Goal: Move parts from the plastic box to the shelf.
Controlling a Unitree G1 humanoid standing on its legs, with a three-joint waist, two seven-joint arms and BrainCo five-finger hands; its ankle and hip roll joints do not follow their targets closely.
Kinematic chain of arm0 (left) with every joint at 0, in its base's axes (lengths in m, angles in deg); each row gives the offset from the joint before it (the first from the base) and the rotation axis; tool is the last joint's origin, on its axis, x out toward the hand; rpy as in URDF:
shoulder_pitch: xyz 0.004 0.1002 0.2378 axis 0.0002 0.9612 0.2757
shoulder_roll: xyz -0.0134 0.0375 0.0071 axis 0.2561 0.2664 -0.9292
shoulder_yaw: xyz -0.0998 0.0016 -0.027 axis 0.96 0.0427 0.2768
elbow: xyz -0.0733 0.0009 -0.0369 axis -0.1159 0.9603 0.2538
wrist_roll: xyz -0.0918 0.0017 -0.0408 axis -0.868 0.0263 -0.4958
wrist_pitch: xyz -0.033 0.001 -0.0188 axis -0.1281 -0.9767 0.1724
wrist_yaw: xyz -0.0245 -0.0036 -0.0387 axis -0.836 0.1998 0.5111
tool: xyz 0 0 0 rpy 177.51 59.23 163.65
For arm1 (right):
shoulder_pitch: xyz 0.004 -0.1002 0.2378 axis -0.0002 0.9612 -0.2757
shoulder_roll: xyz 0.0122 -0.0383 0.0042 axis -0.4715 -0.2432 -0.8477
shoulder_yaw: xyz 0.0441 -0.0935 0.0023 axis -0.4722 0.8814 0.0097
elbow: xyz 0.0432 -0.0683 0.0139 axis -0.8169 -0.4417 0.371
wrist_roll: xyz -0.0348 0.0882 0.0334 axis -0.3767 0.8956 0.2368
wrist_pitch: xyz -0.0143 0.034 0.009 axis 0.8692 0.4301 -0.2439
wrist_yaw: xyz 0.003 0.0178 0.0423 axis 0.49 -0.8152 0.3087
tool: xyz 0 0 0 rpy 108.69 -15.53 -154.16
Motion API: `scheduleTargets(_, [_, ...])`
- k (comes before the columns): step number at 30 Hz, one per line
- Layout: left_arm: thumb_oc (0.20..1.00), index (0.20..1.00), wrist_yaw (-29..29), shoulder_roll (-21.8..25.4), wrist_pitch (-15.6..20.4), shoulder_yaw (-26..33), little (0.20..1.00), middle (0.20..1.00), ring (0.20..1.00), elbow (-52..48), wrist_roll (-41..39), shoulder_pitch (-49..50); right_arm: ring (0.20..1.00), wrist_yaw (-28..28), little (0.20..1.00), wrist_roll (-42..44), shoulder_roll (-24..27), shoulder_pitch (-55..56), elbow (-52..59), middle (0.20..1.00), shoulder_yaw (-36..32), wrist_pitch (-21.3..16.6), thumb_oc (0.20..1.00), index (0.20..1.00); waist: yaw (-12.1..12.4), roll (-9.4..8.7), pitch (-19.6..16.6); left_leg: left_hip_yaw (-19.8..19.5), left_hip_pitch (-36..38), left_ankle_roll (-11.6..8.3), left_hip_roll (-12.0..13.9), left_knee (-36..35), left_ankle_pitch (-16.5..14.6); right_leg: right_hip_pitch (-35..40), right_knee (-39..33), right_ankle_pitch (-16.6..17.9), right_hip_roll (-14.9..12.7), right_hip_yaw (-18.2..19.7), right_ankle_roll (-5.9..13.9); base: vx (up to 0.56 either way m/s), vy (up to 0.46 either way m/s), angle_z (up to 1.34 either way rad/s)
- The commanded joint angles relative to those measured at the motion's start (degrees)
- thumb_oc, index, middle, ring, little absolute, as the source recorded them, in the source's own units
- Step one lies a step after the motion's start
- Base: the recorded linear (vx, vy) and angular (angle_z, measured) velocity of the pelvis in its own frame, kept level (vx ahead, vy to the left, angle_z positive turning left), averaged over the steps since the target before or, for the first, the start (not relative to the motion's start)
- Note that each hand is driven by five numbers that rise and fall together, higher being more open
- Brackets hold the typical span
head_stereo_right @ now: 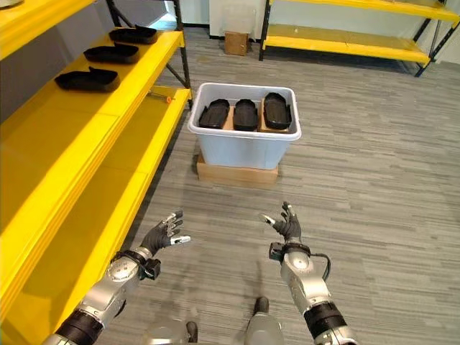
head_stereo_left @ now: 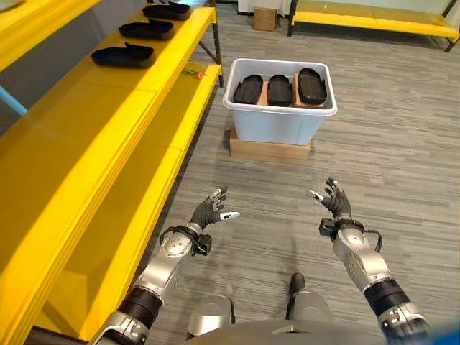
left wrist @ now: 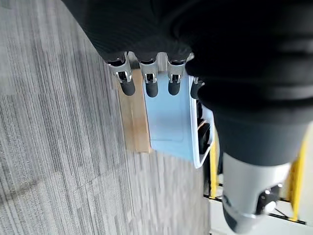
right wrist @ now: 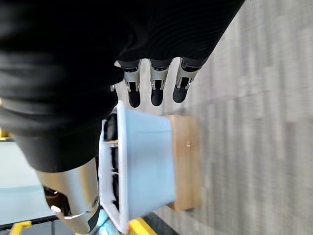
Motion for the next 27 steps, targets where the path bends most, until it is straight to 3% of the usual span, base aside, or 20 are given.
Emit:
scheduleTargets(1, [1.0,1.0,-2.1,-0.7,4.3,-0.3,1.0,1.0,1.0,-4.1,-0.4,-2.4,1.0,0.9,1.0,-2.3,2.6,-1.2,1.7,1.0,-1.5,-2.0,1.0,1.0,-0.8,-2.24,-3.6,2.3,0.3,2.58,0.8,3.7,-3.7,-3.8,-0.3,2.7,-0.5,-0.3,3.45,0.3,-0.154,0.14])
scheduleTargets(4, [1.0,1.0,-3.7,-1.6,4.8,-0.6,1.0,1.0,1.0,-3.5,-1.4,-3.2,1.0,-0.5,1.0,-2.3,3.7,-1.8,0.6,1.0,-1.6,-2.7,1.0,1.0,-1.5,-2.6,-4.4,5.3,-1.2,1.7,2.6,10.3,-2.8,-2.4,-0.5,0.9,1.5,-2.0,0.7,0.34,-0.206,0.11])
scheduleTargets(7, [1.0,1.0,-5.5,-2.7,5.4,-0.9,1.0,1.0,1.0,-3.3,-1.2,-4.4,1.0,-0.5,1.0,-2.5,4.5,-1.7,0.6,1.0,-1.8,-3.4,1.0,1.0,-2.2,-2.61,-5.0,9.4,-5.1,0.08,5.1,18.7,2.2,-0.3,-2.3,-0.7,3.4,-4.1,-1.95,0.19,-0.154,0.11])
scheduleTargets(9, [1.0,1.0,-6.4,-2.9,5.3,-1.1,1.0,1.0,1.0,-3.0,-1.2,-5.2,1.0,-0.9,1.0,-2.3,5.0,-1.7,0.2,1.0,-2.3,-4.1,1.0,1.0,-2.4,-2.46,-5.1,9.7,-8.7,-0.31,5.7,23.2,3.6,0.6,-2.8,-1.9,4.4,-4.6,-3.16,0.22,-0.121,0.39])
scheduleTargets(11, [1.0,1.0,-5.4,-2.8,5.3,-0.7,1.0,1.0,1.0,-2.7,-0.4,-5.0,1.0,-2.8,1.0,-0.3,5.6,-1.2,0.3,1.0,-3.1,-4.2,1.0,1.0,-2.3,-1.85,-4.7,9.7,-11.2,0.08,4.6,21.4,4.3,1.7,-2.9,-3.0,5.4,-4.2,-3.38,0.29,0.046,0.33])
scheduleTargets(12, [1.0,1.0,-6.1,-2.6,5.5,-0.3,1.0,1.0,1.0,-3.0,-1.5,-4.6,1.0,-5.1,1.0,1.8,5.8,-0.8,1.0,1.0,-3.6,-2.6,1.0,1.0,-2.3,-0.82,-4.5,10.4,-10.8,0.41,3.3,12.0,4.7,2.0,-2.6,-3.1,5.8,-3.9,-2.66,0.19,0.127,0.12])
scheduleTargets(13, [1.0,1.0,-6.1,-2.6,5.5,-0.3,1.0,1.0,1.0,-3.0,-1.5,-4.6,1.0,-5.2,1.0,1.8,5.8,-0.8,1.0,1.0,-3.6,-2.5,1.0,1.0,-2.2,-0.9,-4.5,10.4,-10.6,0.44,3.1,11.6,4.9,2.0,-2.6,-3.1,5.7,-3.8,-2.62,0.28,0.225,0.03])
scheduleTargets(15, [1.0,1.0,-5.8,-2.1,5.7,1.2,1.0,1.0,1.0,-3.5,-2.2,-3.7,1.0,-5.3,1.0,-0.5,5.4,0.5,2.7,1.0,-3.8,-2.5,1.0,1.0,-1.4,0.7,-3.5,9.7,-13.0,-1.51,3.9,-0.3,11.6,5.2,-3.2,-4.4,6.5,-3.0,-2.2,0.26,0.212,0.14])
scheduleTargets(16, [1.0,1.0,-5.7,-2.0,5.5,1.5,1.0,1.0,1.0,-3.6,-2.1,-3.5,1.0,-5.3,1.0,-0.8,5.3,0.8,3.0,1.0,-3.8,-2.6,1.0,1.0,-1.2,0.9,-3.3,9.6,-13.5,-1.8,4.3,-1.7,12.9,5.8,-3.3,-4.6,6.7,-2.8,-2.22,0.35,0.236,0.13])
scheduleTargets(17, [1.0,1.0,-3.7,-1.9,4.2,2.3,1.0,1.0,1.0,-3.9,-2.1,-2.2,1.0,-5.3,1.0,0.0,4.8,1.7,3.9,1.0,-3.5,-2.9,1.0,1.0,-0.5,1.57,-2.9,8.6,-15.7,-2.86,6.0,-6.0,18.1,7.9,-3.8,-5.2,7.2,-2.2,-2.51,0.35,0.218,-0.1])
scheduleTargets(19, [1.0,1.0,-3.9,-1.8,4.3,3.5,1.0,1.0,1.0,-3.7,-0.9,-0.5,1.0,-6.6,1.0,-0.3,4.4,2.4,4.4,1.0,-2.7,-2.4,1.0,1.0,0.3,2.16,-1.6,6.7,-19.6,-3.91,8.8,-8.5,23.2,10.2,-2.9,-6.4,6.8,-1.3,-3.05,0.47,0.322,-0.11])
scheduleTargets(24, [1.0,1.0,-5.9,-1.0,3.3,4.8,1.0,1.0,1.0,-1.8,-2.2,-0.9,1.0,-9.1,1.0,-0.4,4.0,2.2,3.7,1.0,-0.6,-2.8,1.0,1.0,1.4,2.77,-1.2,5.0,-20.5,-3.69,8.9,-4.2,21.2,10.4,2.4,-10.1,5.4,-1.1,-2.62,0.35,0.31,-0.64])
scheduleTargets(27, [1.0,1.0,-4.2,-0.9,1.6,4.2,1.0,1.0,1.0,-1.8,-0.1,-2.1,1.0,-8.1,1.0,1.5,3.0,3.3,4.6,1.0,-0.4,-2.4,1.0,1.0,1.9,1.69,-1.4,5.2,-20.5,-2.2,7.0,2.0,16.4,10.6,5.2,-11.7,4.1,-2.3,-2.22,0.34,0.284,-0.36])
